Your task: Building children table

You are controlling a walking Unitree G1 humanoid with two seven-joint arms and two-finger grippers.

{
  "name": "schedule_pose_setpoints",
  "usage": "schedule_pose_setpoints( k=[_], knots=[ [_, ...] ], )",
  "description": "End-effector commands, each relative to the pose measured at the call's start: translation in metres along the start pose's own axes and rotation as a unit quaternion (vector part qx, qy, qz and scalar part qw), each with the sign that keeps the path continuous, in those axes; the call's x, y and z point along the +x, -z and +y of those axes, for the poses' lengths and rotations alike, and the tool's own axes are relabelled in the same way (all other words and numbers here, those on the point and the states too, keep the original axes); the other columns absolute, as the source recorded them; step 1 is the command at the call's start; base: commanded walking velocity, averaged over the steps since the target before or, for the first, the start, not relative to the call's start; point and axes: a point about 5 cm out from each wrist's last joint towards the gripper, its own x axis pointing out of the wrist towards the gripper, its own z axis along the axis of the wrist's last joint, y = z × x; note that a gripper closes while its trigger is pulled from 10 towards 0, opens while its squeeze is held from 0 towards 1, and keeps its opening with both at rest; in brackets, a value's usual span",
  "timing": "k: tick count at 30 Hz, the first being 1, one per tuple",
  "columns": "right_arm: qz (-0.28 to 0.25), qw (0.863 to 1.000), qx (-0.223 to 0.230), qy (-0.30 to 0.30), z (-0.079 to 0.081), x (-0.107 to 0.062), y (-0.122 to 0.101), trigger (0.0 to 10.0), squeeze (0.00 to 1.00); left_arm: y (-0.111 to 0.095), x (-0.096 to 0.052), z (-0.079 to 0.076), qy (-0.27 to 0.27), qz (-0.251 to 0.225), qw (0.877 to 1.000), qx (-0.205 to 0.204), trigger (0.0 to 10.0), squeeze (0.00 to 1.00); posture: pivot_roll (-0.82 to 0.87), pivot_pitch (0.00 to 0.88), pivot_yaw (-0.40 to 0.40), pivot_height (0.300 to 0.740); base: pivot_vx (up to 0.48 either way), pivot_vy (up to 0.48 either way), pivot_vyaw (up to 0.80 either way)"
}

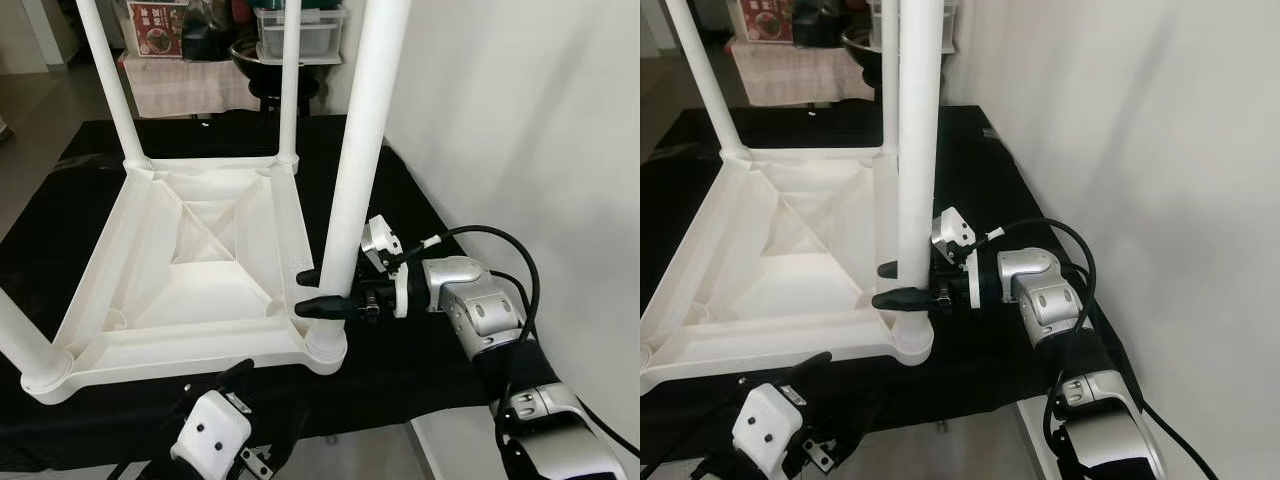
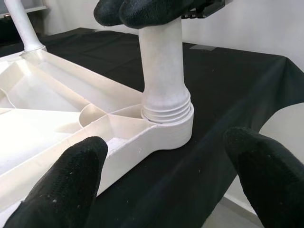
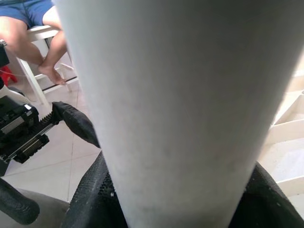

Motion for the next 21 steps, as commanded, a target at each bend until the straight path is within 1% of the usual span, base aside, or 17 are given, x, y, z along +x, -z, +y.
schedule_pose_setpoints(
  k=[1, 3, 4, 5, 6, 7, 8, 10, 11, 12, 13, 14, 15, 16, 17, 18, 21],
  knots=[
    [0.001, 1.000, 0.018, -0.004, 0.002, -0.007, 0.011, 0.0, 0.00, -0.005, -0.003, -0.006, 0.000, -0.017, 1.000, -0.021, 10.0, 0.00, 0.06, 0.124, -0.087, 0.740, 0.000, 0.000, 0.00],
    [0.001, 1.000, 0.018, -0.004, 0.002, -0.007, 0.011, 0.0, 0.00, -0.005, -0.003, -0.006, 0.000, -0.017, 1.000, -0.021, 10.0, 0.00, 0.06, 0.124, -0.087, 0.740, 0.000, 0.000, 0.00],
    [-0.002, 0.999, 0.021, 0.031, 0.002, -0.014, 0.016, 0.0, 0.00, -0.006, -0.005, -0.007, -0.006, -0.020, 0.999, -0.035, 10.0, 0.00, 0.05, 0.124, -0.090, 0.740, 0.000, 0.000, 0.00],
    [-0.002, 0.999, 0.021, 0.031, 0.002, -0.014, 0.016, 0.0, 0.00, -0.006, -0.005, -0.007, -0.006, -0.020, 0.999, -0.035, 10.0, 0.00, 0.05, 0.124, -0.090, 0.740, 0.000, 0.000, 0.00],
    [-0.007, 0.996, 0.028, 0.089, 0.001, -0.021, 0.020, 0.0, 0.00, -0.007, -0.007, -0.008, -0.013, -0.021, 0.999, -0.043, 10.0, 0.00, 0.05, 0.129, -0.095, 0.740, 0.000, 0.000, 0.00],
    [-0.008, 0.985, 0.043, 0.165, 0.003, -0.025, 0.027, 0.0, 0.00, -0.006, -0.007, -0.007, -0.021, -0.022, 0.998, -0.048, 10.0, 0.00, 0.04, 0.134, -0.103, 0.740, 0.000, 0.000, 0.00],
    [0.013, 0.928, 0.069, 0.366, 0.004, -0.024, 0.039, 0.0, 0.00, -0.005, -0.006, -0.005, -0.024, -0.025, 0.998, -0.050, 10.0, 0.00, 0.04, 0.139, -0.107, 0.740, 0.000, 0.000, 0.00],
    [0.013, 0.928, 0.069, 0.366, 0.004, -0.024, 0.039, 0.0, 0.00, -0.005, -0.006, -0.005, -0.024, -0.025, 0.998, -0.050, 10.0, 0.00, 0.04, 0.139, -0.107, 0.740, 0.000, 0.000, 0.00],
    [0.023, 0.853, 0.122, 0.506, 0.020, -0.028, 0.052, 0.0, 0.00, -0.005, -0.005, -0.003, -0.025, -0.027, 0.998, -0.057, 10.0, 0.00, 0.03, 0.146, -0.100, 0.740, 0.000, 0.000, 0.00],
    [0.036, 0.805, 0.142, 0.575, 0.038, -0.029, 0.059, 0.0, 0.00, -0.004, -0.003, 0.000, -0.026, -0.028, 0.998, -0.059, 10.0, 0.00, 0.03, 0.139, -0.087, 0.740, 0.000, 0.000, 0.00],
    [0.041, 0.799, 0.152, 0.581, 0.049, -0.022, 0.061, 0.0, 0.00, -0.002, -0.002, 0.001, -0.025, -0.028, 0.997, -0.065, 10.0, 0.00, 0.03, 0.139, -0.083, 0.740, 0.000, 0.000, 0.00],
    [0.041, 0.799, 0.152, 0.581, 0.049, -0.022, 0.061, 0.0, 0.00, -0.002, -0.002, 0.001, -0.025, -0.028, 0.997, -0.065, 10.0, 0.00, 0.03, 0.139, -0.083, 0.740, 0.000, 0.000, 0.00],
    [0.042, 0.814, 0.148, 0.561, 0.049, -0.015, 0.063, 0.0, 0.00, 0.000, -0.002, 0.003, -0.028, -0.026, 0.997, -0.071, 10.0, 0.00, 0.01, 0.128, -0.072, 0.740, 0.000, 0.000, 0.00],
    [0.042, 0.814, 0.148, 0.561, 0.049, -0.015, 0.063, 0.0, 0.00, 0.000, -0.002, 0.003, -0.028, -0.026, 0.997, -0.071, 10.0, 0.00, 0.01, 0.128, -0.072, 0.740, 0.000, 0.000, 0.00],
    [0.043, 0.829, 0.137, 0.540, 0.045, -0.010, 0.063, 0.0, 0.00, 0.002, -0.002, 0.004, -0.028, -0.025, 0.997, -0.075, 10.0, 0.00, 0.03, 0.126, -0.083, 0.740, 0.000, 0.000, 0.00],
    [0.043, 0.838, 0.133, 0.527, 0.041, -0.007, 0.063, 0.0, 0.00, 0.003, -0.001, 0.004, -0.026, -0.024, 0.996, -0.079, 10.0, 0.00, 0.03, 0.126, -0.083, 0.740, 0.000, 0.000, 0.00],
    [0.033, 0.845, 0.142, 0.515, 0.034, 0.000, 0.059, 0.0, 0.00, 0.004, 0.000, 0.005, -0.026, -0.024, 0.995, -0.089, 10.0, 0.00, 0.03, 0.119, -0.089, 0.740, 0.000, 0.000, 0.00]
  ],
)
